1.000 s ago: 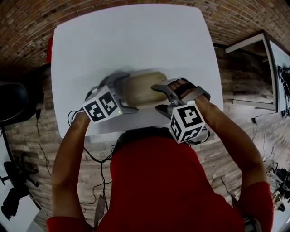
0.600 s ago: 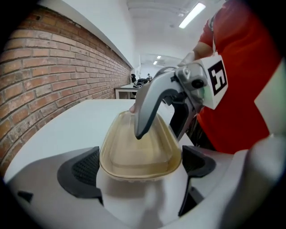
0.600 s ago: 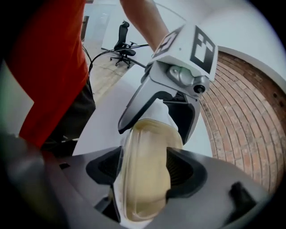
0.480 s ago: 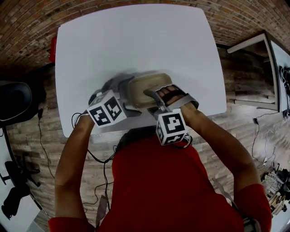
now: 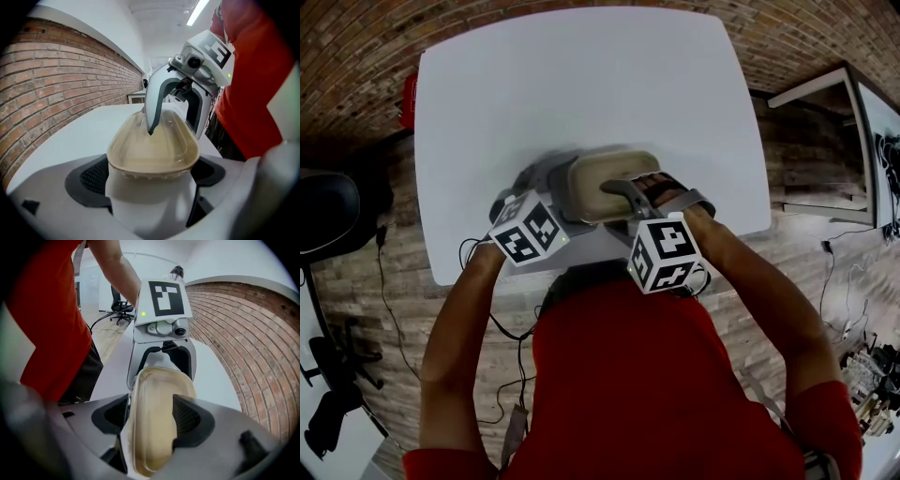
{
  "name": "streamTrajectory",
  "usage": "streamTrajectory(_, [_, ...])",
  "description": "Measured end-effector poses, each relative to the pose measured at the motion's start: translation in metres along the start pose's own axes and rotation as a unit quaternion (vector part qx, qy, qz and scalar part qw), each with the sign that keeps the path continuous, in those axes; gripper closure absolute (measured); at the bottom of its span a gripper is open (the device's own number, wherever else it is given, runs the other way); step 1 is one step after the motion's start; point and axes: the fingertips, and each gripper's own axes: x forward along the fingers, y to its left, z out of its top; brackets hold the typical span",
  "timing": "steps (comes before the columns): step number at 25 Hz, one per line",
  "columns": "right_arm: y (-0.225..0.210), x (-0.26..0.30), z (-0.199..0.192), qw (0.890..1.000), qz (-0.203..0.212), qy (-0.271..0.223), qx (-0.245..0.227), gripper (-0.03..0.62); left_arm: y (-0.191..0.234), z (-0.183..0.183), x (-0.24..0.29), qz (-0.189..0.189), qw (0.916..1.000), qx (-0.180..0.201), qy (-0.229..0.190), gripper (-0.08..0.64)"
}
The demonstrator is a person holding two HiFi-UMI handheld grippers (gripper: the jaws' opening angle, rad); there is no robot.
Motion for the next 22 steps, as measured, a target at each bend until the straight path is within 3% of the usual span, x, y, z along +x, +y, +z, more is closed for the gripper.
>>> streamTrajectory(5, [0.001, -0.005, 0.003, 0.993, 0.078, -0.031, 0.088, 0.314, 0.000, 0.000, 0.001, 0.019, 0.9997, 0.012, -0.008, 0.015])
streamTrajectory(7, [0.000, -0.008, 0.005, 0.984, 0.113, -0.045, 0.133, 0.320, -0.001, 0.000, 0.002, 0.020, 0.9997, 0.012, -0.008, 0.015])
streamTrajectory(10, [-0.003, -0.012, 0.008, 0.962, 0.165, -0.069, 0.207, 0.324, -0.001, 0.000, 0.002, 0.021, 0.9997, 0.013, -0.007, 0.015])
streamTrajectory(12, [-0.006, -0.015, 0.013, 0.952, 0.181, -0.081, 0.232, 0.334, -0.001, 0.001, 0.000, 0.017, 0.9997, 0.005, -0.015, 0.015])
streamTrajectory(14, [-0.007, -0.015, 0.017, 0.961, 0.166, -0.079, 0.208, 0.334, -0.001, 0.001, -0.004, 0.005, 0.9994, -0.013, -0.030, 0.014])
streamTrajectory(18, [-0.005, -0.012, 0.024, 0.987, 0.104, -0.051, 0.112, 0.334, -0.002, -0.003, -0.007, -0.008, 0.9990, -0.024, -0.036, 0.015])
streamTrajectory(22, [-0.005, -0.011, 0.030, 0.996, 0.073, -0.023, 0.036, 0.333, -0.002, -0.004, -0.006, -0.010, 0.9993, -0.020, -0.030, 0.015])
